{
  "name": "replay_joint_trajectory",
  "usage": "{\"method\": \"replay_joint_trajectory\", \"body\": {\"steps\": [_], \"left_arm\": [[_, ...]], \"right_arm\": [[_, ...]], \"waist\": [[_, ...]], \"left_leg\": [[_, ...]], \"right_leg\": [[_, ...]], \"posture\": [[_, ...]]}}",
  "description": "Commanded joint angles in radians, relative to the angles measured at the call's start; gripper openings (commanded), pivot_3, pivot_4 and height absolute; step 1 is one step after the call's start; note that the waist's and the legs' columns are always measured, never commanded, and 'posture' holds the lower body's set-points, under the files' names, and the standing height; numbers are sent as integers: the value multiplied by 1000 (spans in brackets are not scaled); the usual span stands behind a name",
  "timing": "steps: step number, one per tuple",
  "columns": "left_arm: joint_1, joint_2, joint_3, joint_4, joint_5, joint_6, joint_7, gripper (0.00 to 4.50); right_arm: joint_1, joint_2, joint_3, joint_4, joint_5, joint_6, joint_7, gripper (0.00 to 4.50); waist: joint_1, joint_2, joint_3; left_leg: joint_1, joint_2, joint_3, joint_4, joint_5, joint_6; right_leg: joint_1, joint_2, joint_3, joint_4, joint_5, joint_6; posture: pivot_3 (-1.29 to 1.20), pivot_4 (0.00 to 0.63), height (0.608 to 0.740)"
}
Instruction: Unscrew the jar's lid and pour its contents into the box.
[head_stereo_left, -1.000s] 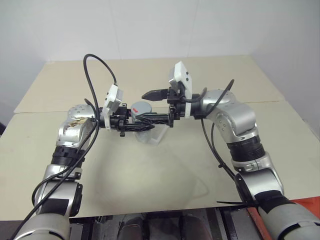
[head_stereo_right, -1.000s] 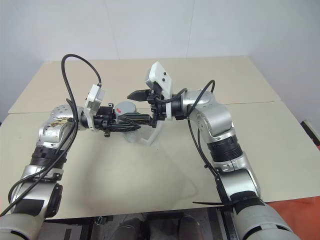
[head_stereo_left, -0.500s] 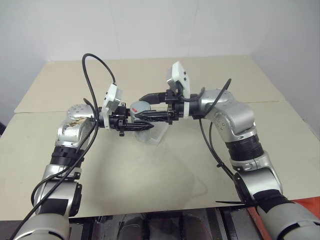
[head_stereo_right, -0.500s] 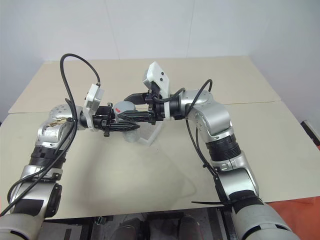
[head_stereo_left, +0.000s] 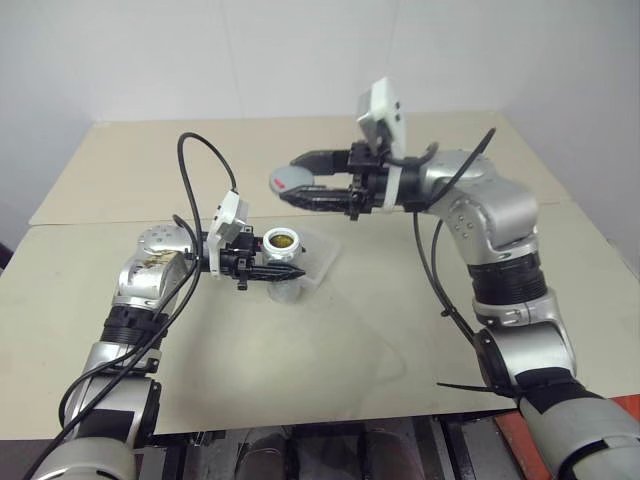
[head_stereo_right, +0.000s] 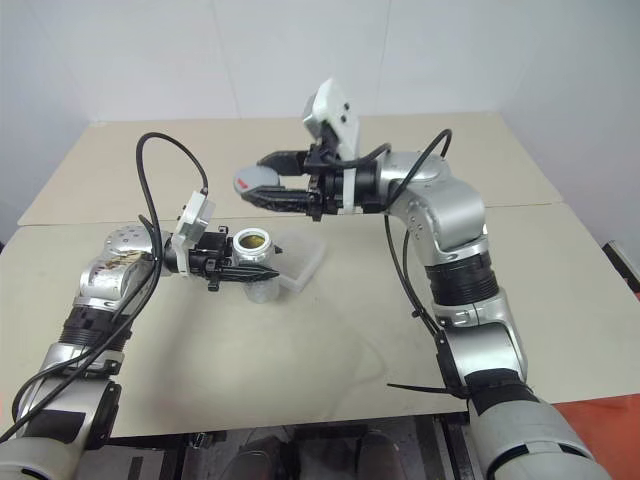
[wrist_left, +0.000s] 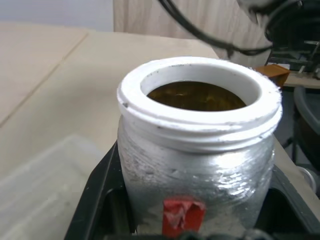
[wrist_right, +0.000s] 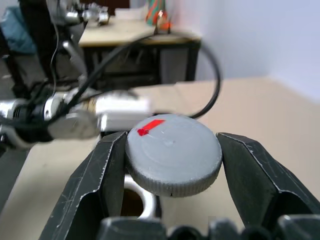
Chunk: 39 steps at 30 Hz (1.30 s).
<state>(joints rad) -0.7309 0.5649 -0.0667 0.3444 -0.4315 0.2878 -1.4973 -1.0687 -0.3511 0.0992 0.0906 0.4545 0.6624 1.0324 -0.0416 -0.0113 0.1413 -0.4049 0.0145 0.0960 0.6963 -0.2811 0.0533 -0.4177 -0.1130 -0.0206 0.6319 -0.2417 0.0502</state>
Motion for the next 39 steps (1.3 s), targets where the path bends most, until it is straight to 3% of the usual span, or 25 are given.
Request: {"method": "replay_joint_trajectory", "body": {"steps": [1,5,12,20,23,25,26,35,39], "left_arm": [[-36,1,14,2,2,-21,0,2004],[-70,-2,37,18,-5,-31,17,2004],[-115,22,144,78,-1,-92,133,2004],[-89,28,172,78,8,-116,218,2004],[-65,29,168,57,9,-113,232,2004],[-51,30,165,42,7,-109,235,2004],[-45,30,164,33,6,-106,238,2004],[-33,36,159,7,29,-125,280,2004],[-27,12,151,14,65,-163,334,2004]], "right_arm": [[-5,-20,-32,-35,11,-14,-15,2775],[38,-69,-62,-39,2,-14,-45,2775],[342,-191,-163,-119,-82,-47,-222,2775],[583,-133,-191,-148,-190,-90,-472,2775],[627,-111,-187,-136,-212,-109,-508,3753],[649,-126,-188,-143,-207,-106,-488,4406],[660,-139,-187,-153,-203,-103,-471,4484],[763,-430,-261,-421,50,34,-109,4484],[761,-491,-281,-438,152,87,-27,4484]], "waist": [[-1,0,0],[4,0,0],[19,0,0],[17,0,0],[17,0,0],[17,0,0],[18,0,0],[30,0,0],[30,0,0]], "left_leg": [[0,0,0,0,0,0],[0,0,0,0,0,0],[-1,0,0,0,0,0],[0,0,3,-1,0,0],[0,0,4,-1,0,0],[0,0,4,-1,0,0],[0,0,4,-1,0,0],[0,0,3,0,0,1],[4,0,2,0,-1,2]], "right_leg": [[0,0,0,0,0,0],[0,0,0,0,0,0],[0,-1,0,-1,0,0],[-1,0,3,-1,0,0],[-1,0,4,-1,0,0],[-1,0,5,-1,0,0],[-1,0,5,-1,0,0],[0,0,5,-2,0,0],[7,0,4,-5,0,0]], "posture": [[0,150,740],[0,150,740],[0,150,740],[0,150,740],[0,150,740],[0,150,740],[0,150,740],[0,150,740],[0,150,740]]}}
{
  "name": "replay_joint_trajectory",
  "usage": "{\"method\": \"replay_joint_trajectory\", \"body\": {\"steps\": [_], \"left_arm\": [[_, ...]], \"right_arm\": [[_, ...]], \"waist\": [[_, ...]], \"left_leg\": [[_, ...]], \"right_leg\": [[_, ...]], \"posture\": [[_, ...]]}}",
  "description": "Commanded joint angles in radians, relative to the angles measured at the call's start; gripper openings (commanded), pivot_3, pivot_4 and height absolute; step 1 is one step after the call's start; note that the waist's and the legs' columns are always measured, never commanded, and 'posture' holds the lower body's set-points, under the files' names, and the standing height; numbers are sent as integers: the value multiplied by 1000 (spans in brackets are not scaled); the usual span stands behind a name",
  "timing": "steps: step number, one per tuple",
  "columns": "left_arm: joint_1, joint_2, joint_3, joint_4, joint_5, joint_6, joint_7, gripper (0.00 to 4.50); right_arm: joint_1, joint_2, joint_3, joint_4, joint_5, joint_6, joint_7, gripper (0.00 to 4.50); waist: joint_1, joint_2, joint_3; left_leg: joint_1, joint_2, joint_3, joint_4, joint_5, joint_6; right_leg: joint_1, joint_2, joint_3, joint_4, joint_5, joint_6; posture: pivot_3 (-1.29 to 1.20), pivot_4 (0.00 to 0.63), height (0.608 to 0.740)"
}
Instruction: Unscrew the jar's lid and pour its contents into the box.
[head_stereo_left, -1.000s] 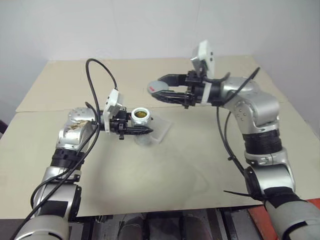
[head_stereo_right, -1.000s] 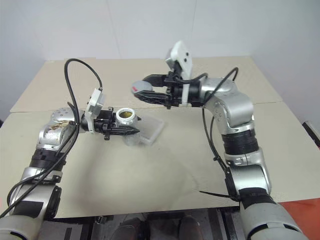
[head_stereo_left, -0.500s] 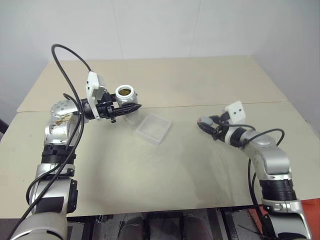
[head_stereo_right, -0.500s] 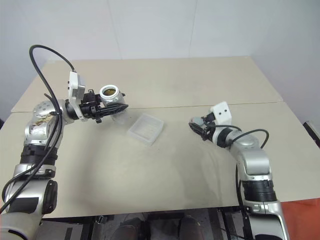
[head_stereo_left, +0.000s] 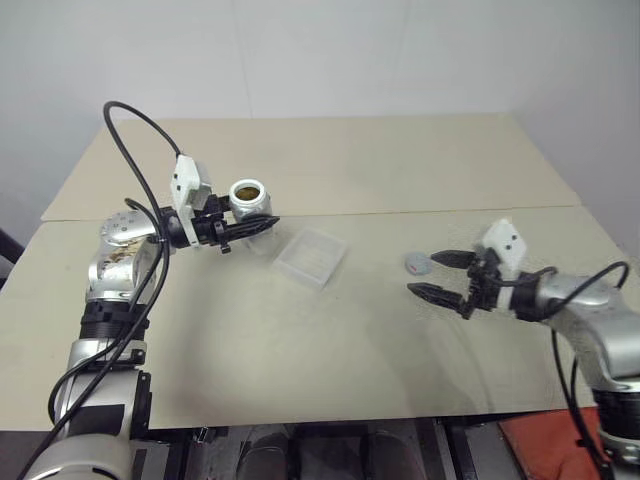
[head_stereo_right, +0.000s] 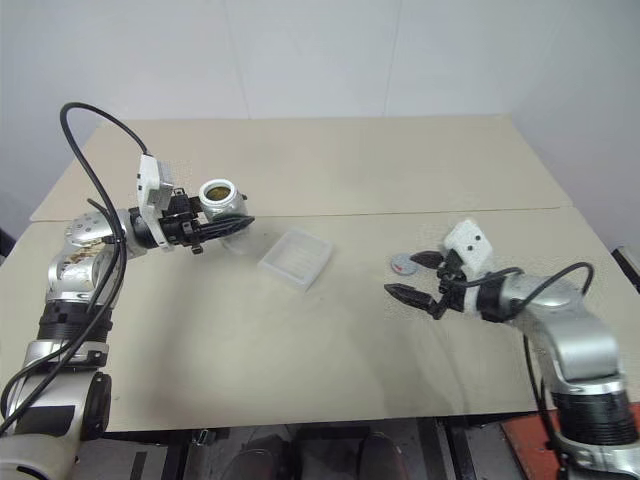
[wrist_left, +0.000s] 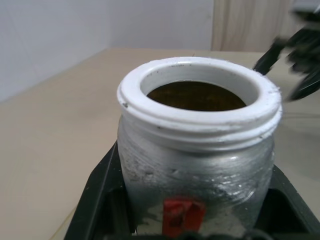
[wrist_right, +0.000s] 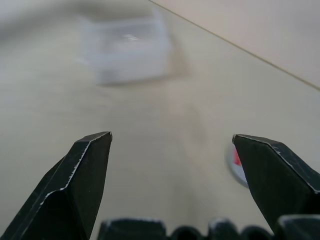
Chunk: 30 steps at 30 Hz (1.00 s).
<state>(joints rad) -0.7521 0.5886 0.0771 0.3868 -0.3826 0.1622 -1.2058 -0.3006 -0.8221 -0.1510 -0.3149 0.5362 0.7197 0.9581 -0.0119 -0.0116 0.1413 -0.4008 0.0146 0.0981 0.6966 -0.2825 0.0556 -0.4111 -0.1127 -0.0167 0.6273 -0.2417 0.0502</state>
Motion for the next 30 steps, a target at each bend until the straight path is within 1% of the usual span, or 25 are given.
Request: {"method": "replay_joint_trajectory", "body": {"steps": [1,3,4,6,7,8,9,11,12,14,16,18,20,21,23,25,26,30], "left_arm": [[-6,-23,10,-27,21,-40,68,2004],[-3,-47,13,-23,43,-59,127,2004],[-8,-69,15,-13,70,-78,194,2004],[-45,-111,15,22,143,-127,350,2004],[-76,-120,-4,55,216,-191,440,2004],[-97,-124,-18,81,268,-239,497,2004],[-144,-113,-69,148,407,-370,639,2004],[-231,-57,-196,273,676,-650,868,2004],[-264,-35,-246,325,772,-754,955,2004],[-335,-4,-356,407,953,-903,1134,2004],[-391,0,-440,460,1088,-992,1289,2004],[-451,15,-571,476,1301,-992,1494,2004],[-501,14,-701,507,1484,-936,1668,2004],[-520,11,-744,530,1536,-917,1729,2004],[-547,-11,-873,562,1688,-838,1862,2004],[-562,-41,-964,601,1784,-764,1944,2004],[-567,-57,-992,625,1808,-734,1972,2004],[-588,-98,-1056,684,1857,-630,2042,2004]], "right_arm": [[-7,-26,-26,-34,73,28,51,4484],[-6,-32,-14,-32,67,24,47,4484],[-16,-32,-12,-29,71,36,40,4484],[-44,-36,-26,-23,105,73,39,4484],[-60,-50,-34,-22,126,93,51,4484],[-72,-59,-37,-20,137,106,60,4484],[-97,-78,-40,-8,156,122,83,4484],[-147,-108,-30,16,174,144,111,4484],[-164,-117,-23,26,178,150,118,4484],[-194,-136,7,47,162,143,135,4484],[-213,-143,29,61,145,130,145,4484],[-234,-142,45,69,136,126,143,4484],[-261,-134,62,74,131,127,134,4484],[-272,-130,69,77,131,130,130,4484],[-307,-106,81,82,137,141,111,4484],[-332,-84,89,84,139,150,91,4484],[-337,-75,89,83,142,153,83,4484],[-339,-55,48,71,183,200,44,4484]], "waist": [[1,0,0],[3,0,0],[4,0,0],[10,0,0],[14,-1,0],[18,-1,0],[22,-1,0],[27,-1,1],[28,-1,1],[31,-1,1],[36,-1,1],[42,-2,1],[47,-1,1],[47,-1,1],[45,-1,1],[44,-1,1],[45,-1,1],[50,-1,1]], "left_leg": [[2,0,0,0,0,1],[4,0,-1,0,-1,1],[4,0,-1,0,-1,1],[3,0,-2,1,-1,2],[3,0,-2,1,-1,2],[3,0,-2,2,-1,2],[3,-1,-2,2,-1,2],[2,-2,-2,2,-1,2],[2,-2,-2,1,-1,2],[2,-2,-2,0,-1,2],[2,-2,-1,-1,-1,2],[1,-2,-1,-1,-1,2],[0,-2,-1,-1,-1,2],[0,-2,-1,0,-1,2],[0,-1,0,0,-1,2],[0,-2,0,0,-1,1],[0,-1,0,0,-1,1],[-6,-1,-1,1,-1,1]], "right_leg": [[3,0,0,-1,0,0],[6,0,0,-3,0,0],[6,-1,0,-3,0,0],[6,-1,0,-2,0,0],[6,-1,0,-2,0,0],[6,-1,0,-2,0,0],[6,-1,0,-2,0,0],[6,-1,-1,-3,0,0],[5,-1,-1,-4,1,-1],[5,-1,-2,-5,1,-1],[5,-2,-2,-5,1,-1],[5,-2,-4,-6,1,0],[4,-2,-4,-6,1,0],[4,-1,-5,-5,1,0],[4,-1,-5,-5,1,0],[3,-1,-5,-4,1,0],[3,-1,-5,-4,1,0],[-1,-1,-7,-4,1,0]], "posture": [[0,150,740],[0,150,740],[0,150,740],[0,150,740],[0,150,740],[0,150,740],[0,150,740],[0,150,740],[0,150,740],[0,150,740],[0,150,740],[0,150,740],[0,150,740],[0,150,740],[0,150,740],[0,150,740],[0,150,740],[0,150,740]]}}
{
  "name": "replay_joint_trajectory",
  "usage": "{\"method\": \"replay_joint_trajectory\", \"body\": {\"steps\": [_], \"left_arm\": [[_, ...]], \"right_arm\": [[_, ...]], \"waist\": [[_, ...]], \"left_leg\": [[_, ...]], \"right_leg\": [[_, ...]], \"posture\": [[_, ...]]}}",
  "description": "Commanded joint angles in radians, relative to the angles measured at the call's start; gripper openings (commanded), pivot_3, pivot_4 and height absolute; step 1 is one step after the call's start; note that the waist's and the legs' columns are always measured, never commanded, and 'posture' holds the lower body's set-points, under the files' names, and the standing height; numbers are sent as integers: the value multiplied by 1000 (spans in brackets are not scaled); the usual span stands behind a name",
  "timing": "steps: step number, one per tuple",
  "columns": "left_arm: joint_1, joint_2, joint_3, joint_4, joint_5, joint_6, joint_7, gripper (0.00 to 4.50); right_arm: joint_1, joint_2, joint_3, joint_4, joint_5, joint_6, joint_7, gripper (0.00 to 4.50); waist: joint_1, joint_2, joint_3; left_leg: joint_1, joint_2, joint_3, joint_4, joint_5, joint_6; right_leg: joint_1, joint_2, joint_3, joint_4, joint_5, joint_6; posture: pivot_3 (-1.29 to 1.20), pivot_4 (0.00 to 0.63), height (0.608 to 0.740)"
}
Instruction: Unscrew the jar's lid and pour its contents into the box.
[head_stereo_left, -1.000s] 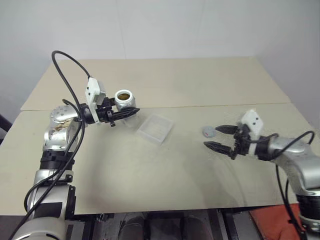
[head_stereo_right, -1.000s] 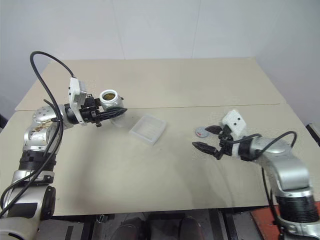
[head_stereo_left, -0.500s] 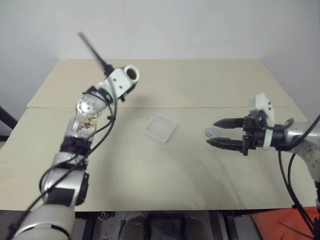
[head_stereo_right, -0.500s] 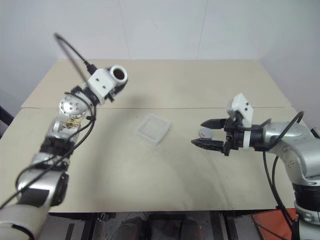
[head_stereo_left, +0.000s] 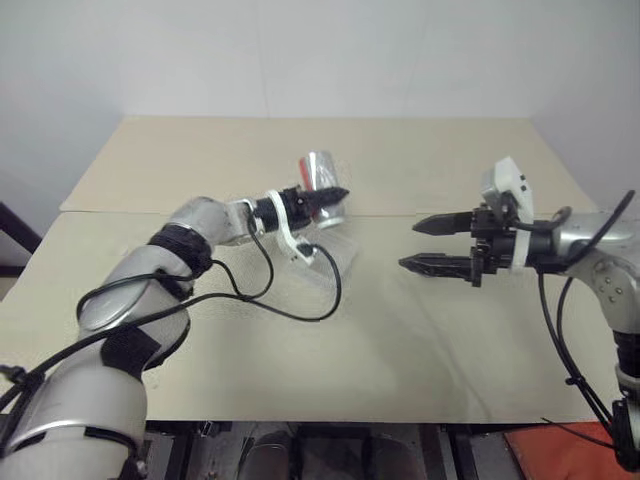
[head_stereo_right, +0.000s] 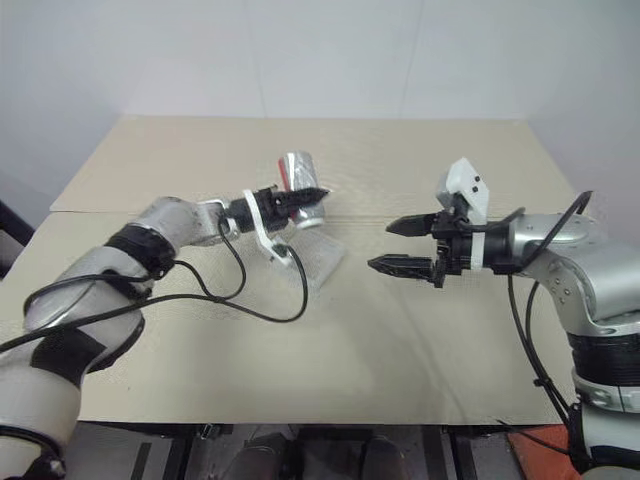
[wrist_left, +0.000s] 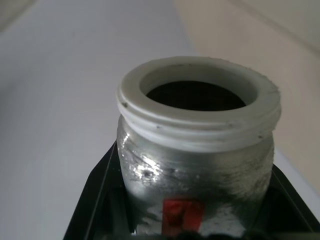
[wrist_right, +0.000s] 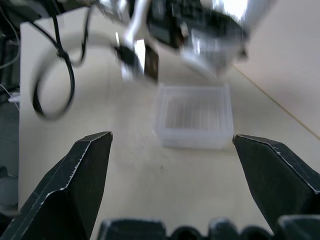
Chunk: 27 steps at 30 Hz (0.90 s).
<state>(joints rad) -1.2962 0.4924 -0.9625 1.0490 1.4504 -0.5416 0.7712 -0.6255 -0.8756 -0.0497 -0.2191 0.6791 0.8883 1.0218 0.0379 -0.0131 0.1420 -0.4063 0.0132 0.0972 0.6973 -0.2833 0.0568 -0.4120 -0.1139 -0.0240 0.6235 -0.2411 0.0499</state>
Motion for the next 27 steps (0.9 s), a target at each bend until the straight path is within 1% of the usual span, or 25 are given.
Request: {"method": "replay_joint_trajectory", "body": {"steps": [1,4,11,15,19,20,22,23,24,25,27], "left_arm": [[-49,-7,-31,24,37,94,90,2004],[-60,-14,-52,39,35,92,111,2004],[-65,-10,-30,60,-19,66,102,2004],[-58,6,18,71,-103,7,67,2004],[-7,28,195,86,-373,-163,-121,2004],[9,34,241,89,-447,-210,-190,2004],[63,29,368,90,-641,-257,-375,2004],[88,27,417,81,-715,-258,-451,2004],[123,20,485,67,-826,-245,-573,2004],[147,16,528,51,-899,-233,-658,2004],[216,-11,650,-23,-1103,-122,-861,2004]], "right_arm": [[-14,1,-63,-27,51,41,-25,4484],[-12,4,-70,-34,58,44,-40,4484],[-11,13,-58,-28,60,28,-53,4484],[-26,28,-49,-13,54,19,-55,4484],[-32,34,-38,1,36,-3,-44,4484],[-33,34,-38,5,34,-6,-40,4484],[-36,33,-36,12,29,-11,-34,4484],[-38,33,-36,16,26,-13,-31,4484],[-38,32,-36,20,23,-16,-27,4484],[-38,31,-36,22,21,-19,-24,4484],[-34,28,-34,26,13,-28,-18,4484]], "waist": [[1,0,0],[0,0,0],[-2,0,0],[-2,0,0],[-6,0,0],[-9,0,0],[-15,0,0],[-18,0,0],[-21,0,0],[-23,0,0],[-29,0,0]], "left_leg": [[-2,0,0,0,0,0],[-6,0,0,0,1,-2],[-6,0,5,0,2,-3],[-6,0,5,0,2,-3],[-6,1,6,2,2,-3],[-6,1,6,2,2,-3],[-6,1,6,2,2,-3],[-5,1,7,3,2,-3],[-5,1,8,3,2,-3],[-5,1,8,4,2,-3],[-5,1,10,4,2,-3]], "right_leg": [[-2,0,0,1,0,0],[-8,-1,-2,4,0,0],[-8,-2,-7,4,0,0],[-8,-2,-8,4,0,0],[-8,-3,-10,4,0,0],[-8,-4,-12,4,0,0],[-8,-6,-15,5,0,0],[-8,-7,-17,6,0,0],[-8,-8,-18,6,0,0],[-8,-8,-19,7,0,0],[-8,-9,-20,7,0,0]], "posture": [[0,150,740],[0,150,740],[0,150,740],[0,150,740],[0,150,740],[0,150,740],[0,150,740],[0,150,740],[0,150,740],[0,150,740],[0,150,740]]}}
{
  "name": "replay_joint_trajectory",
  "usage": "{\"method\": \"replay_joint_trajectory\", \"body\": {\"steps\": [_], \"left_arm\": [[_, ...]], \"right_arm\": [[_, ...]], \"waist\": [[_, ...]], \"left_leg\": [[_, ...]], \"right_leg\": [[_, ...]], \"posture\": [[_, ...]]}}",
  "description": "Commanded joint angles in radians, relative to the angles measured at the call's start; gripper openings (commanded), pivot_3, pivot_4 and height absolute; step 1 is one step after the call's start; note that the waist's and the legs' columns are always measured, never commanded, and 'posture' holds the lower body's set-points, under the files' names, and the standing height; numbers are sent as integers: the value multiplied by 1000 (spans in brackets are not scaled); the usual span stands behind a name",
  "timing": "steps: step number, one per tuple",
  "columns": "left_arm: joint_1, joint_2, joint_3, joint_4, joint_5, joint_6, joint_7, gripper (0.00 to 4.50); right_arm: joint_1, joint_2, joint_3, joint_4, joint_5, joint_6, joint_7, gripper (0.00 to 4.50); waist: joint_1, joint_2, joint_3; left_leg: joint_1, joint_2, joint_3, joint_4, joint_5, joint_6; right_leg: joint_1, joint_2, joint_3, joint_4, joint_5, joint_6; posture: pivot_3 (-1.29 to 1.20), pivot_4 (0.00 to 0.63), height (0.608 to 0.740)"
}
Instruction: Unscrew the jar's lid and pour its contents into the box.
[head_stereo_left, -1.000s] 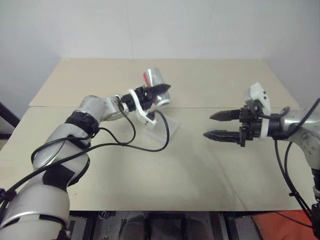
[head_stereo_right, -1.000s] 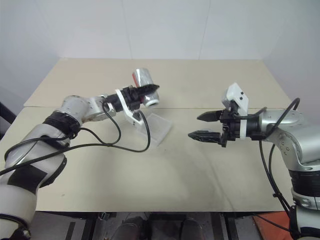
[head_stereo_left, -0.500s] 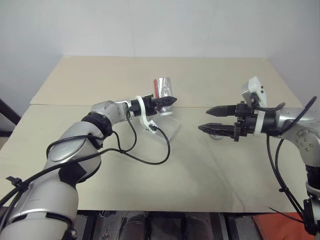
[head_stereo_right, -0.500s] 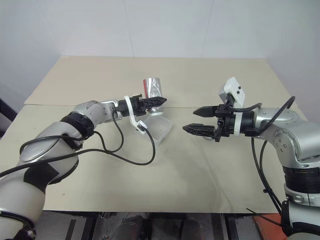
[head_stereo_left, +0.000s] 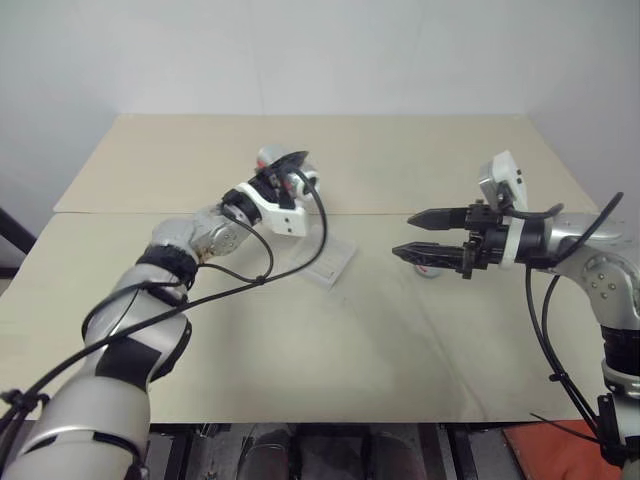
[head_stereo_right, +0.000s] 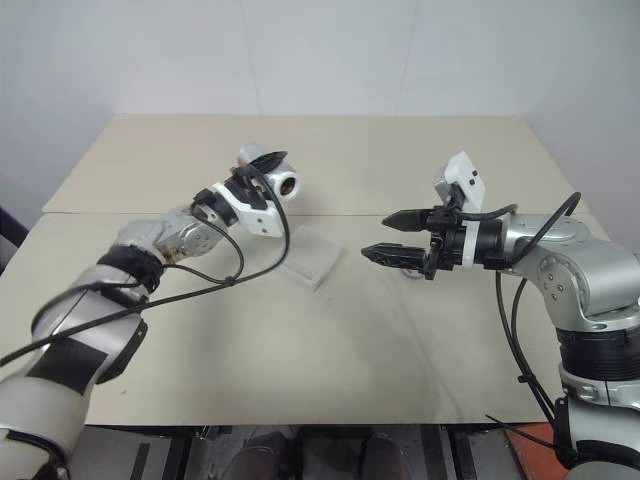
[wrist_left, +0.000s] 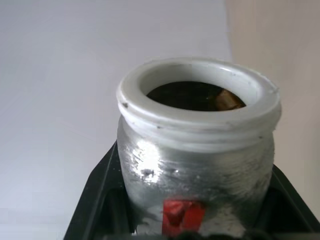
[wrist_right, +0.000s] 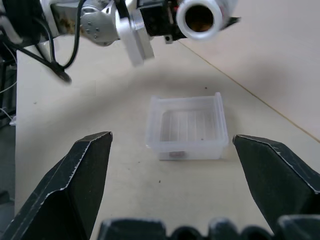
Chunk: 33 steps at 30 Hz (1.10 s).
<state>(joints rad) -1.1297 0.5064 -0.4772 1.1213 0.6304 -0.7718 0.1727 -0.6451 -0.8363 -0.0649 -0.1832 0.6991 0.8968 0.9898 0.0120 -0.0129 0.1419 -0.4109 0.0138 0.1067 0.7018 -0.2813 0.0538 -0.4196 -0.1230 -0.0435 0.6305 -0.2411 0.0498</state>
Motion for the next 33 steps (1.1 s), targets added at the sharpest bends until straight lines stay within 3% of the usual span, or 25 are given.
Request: {"method": "replay_joint_trajectory", "body": {"steps": [1,5,7,15,24,31,33], "left_arm": [[88,-38,219,-152,-374,180,-342,2004],[239,-75,377,-422,-637,496,-548,2004],[315,-80,424,-540,-698,609,-576,2004],[484,-109,533,-743,-806,883,-577,2004],[548,-161,555,-812,-839,963,-592,2004],[595,-143,556,-850,-824,980,-599,4255],[621,-129,566,-881,-827,990,-603,4452]], "right_arm": [[-11,-13,-20,-9,-14,-46,17,4484],[-3,-10,-32,-10,-19,-62,27,4484],[5,-9,-36,-14,-20,-76,31,4484],[34,-12,-40,-24,-31,-123,42,4484],[35,-15,-38,-22,-43,-139,54,4484],[39,-11,-40,-27,-44,-146,59,4500],[38,-10,-46,-26,-35,-141,58,4500]], "waist": [[-5,0,0],[-16,0,0],[-24,0,0],[-24,0,0],[-2,0,0],[-1,0,0],[-1,0,0]], "left_leg": [[0,0,0,1,0,0],[1,1,0,2,0,0],[1,1,-3,2,0,0],[9,1,-9,1,0,0],[12,0,-12,1,-2,3],[12,0,-12,1,-2,3],[12,0,-12,1,-2,3]], "right_leg": [[0,0,0,0,0,0],[0,0,-1,1,0,0],[1,-1,-1,1,0,0],[10,-1,0,0,0,0],[15,-2,-1,-1,0,-1],[15,-2,-1,-1,0,-1],[15,-2,-1,-1,0,-1]], "posture": [[0,150,740],[0,150,740],[0,150,740],[0,150,740],[0,150,740],[0,150,740],[0,150,740]]}}
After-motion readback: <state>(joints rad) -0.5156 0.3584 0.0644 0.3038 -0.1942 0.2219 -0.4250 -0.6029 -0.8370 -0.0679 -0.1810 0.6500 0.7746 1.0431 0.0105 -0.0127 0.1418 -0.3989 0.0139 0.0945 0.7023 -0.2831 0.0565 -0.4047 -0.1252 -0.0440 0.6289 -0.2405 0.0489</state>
